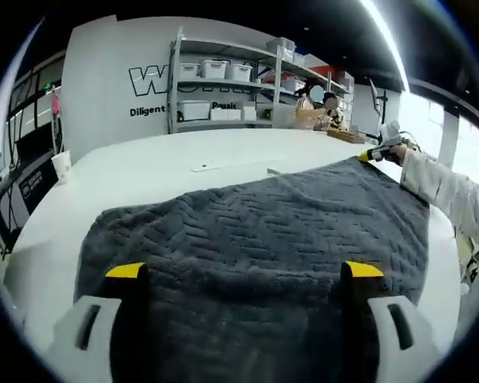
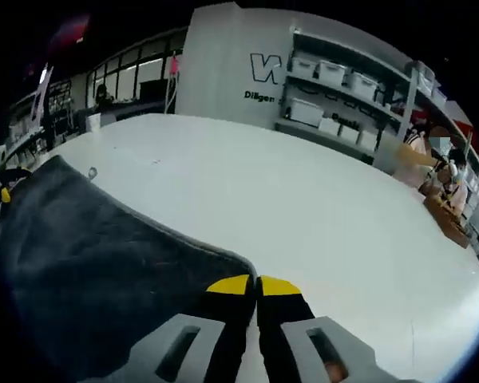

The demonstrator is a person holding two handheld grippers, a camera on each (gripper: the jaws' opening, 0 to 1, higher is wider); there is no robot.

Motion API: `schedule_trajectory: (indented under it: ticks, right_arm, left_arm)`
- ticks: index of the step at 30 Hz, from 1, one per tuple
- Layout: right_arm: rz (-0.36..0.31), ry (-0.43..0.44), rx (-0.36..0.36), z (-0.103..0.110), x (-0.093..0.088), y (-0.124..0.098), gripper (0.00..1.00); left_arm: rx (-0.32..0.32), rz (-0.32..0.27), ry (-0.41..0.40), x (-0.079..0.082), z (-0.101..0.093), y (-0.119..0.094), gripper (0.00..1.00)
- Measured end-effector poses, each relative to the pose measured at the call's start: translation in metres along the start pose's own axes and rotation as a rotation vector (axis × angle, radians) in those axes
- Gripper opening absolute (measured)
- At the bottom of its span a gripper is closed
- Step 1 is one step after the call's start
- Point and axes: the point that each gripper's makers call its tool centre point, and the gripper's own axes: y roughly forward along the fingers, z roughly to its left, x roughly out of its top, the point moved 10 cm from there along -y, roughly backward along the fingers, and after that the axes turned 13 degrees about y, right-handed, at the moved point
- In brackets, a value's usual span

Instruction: Open the folded towel by lifting each exposed corner and separating the folded layers until the towel lies flat within the target outline without major curled edges

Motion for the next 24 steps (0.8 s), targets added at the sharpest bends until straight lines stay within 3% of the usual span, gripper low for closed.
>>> schedule_trajectory:
  ticks: [6,18,24]
  right_arm:
    - [0.033,-0.038,-0.043,-0.005,0.002,0.008,0.00]
    - [0.122,-0.216,-0.167,-0.020,0.006,0.023,0.00]
    - [0.140,-0.246,-0.218,-0.030,0.006,0.027,0.00]
  left_arm:
    - [-0.015,0.006,0.006,-0.001,-0.003,0.002,0.98]
    - [-0.017,0.009,0.007,-0.001,-0.004,0.001,0.99]
    - [-0.015,0.013,0.003,-0.002,-0.002,0.001,0.98]
